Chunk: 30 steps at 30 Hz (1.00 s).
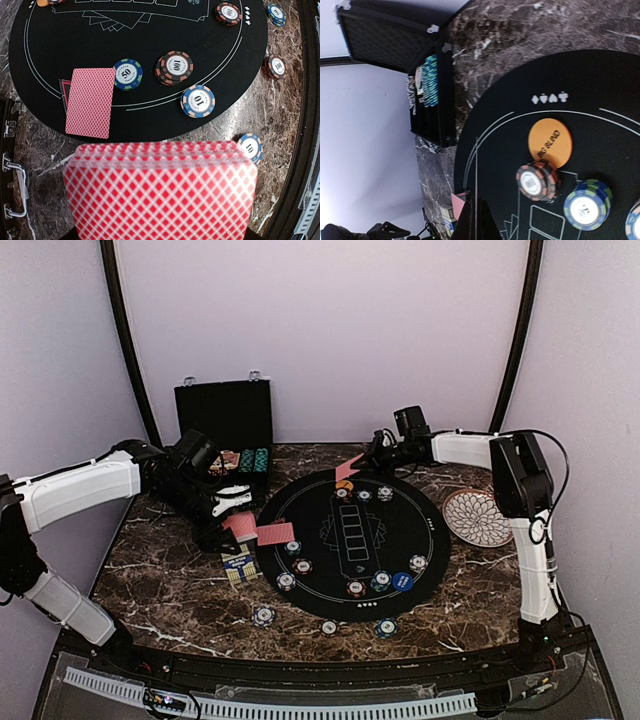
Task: Distribute texas hold em gaming equipment
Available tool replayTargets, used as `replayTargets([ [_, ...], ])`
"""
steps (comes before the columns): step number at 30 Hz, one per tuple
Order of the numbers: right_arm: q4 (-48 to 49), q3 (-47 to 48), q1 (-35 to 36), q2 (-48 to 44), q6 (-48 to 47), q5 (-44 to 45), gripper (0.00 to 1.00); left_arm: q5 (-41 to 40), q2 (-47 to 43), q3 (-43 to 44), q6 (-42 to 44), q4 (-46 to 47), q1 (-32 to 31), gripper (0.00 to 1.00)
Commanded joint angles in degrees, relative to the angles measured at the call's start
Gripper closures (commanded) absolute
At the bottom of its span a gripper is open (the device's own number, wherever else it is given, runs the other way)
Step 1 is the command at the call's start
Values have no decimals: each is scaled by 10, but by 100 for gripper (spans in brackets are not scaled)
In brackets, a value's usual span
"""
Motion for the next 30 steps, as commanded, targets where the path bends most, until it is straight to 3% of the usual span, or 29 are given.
replayTargets([
  [1, -19, 39, -4, 29, -13, 23, 100, 9, -18, -6, 6, -7, 0, 100],
  [11, -34, 54, -5, 50, -17, 41, 100, 7, -21, -8, 10, -9, 0, 100],
  [23, -3, -31, -9, 2, -10, 54, 99, 7, -28, -8, 10, -14, 0, 100],
  [26, 1, -46, -9, -10, -10, 58, 92, 5, -30, -8, 10, -16, 0, 100],
  [30, -2, -59, -9, -27, -15, 71, 75, 5, -31, -7, 10, -17, 0, 100],
])
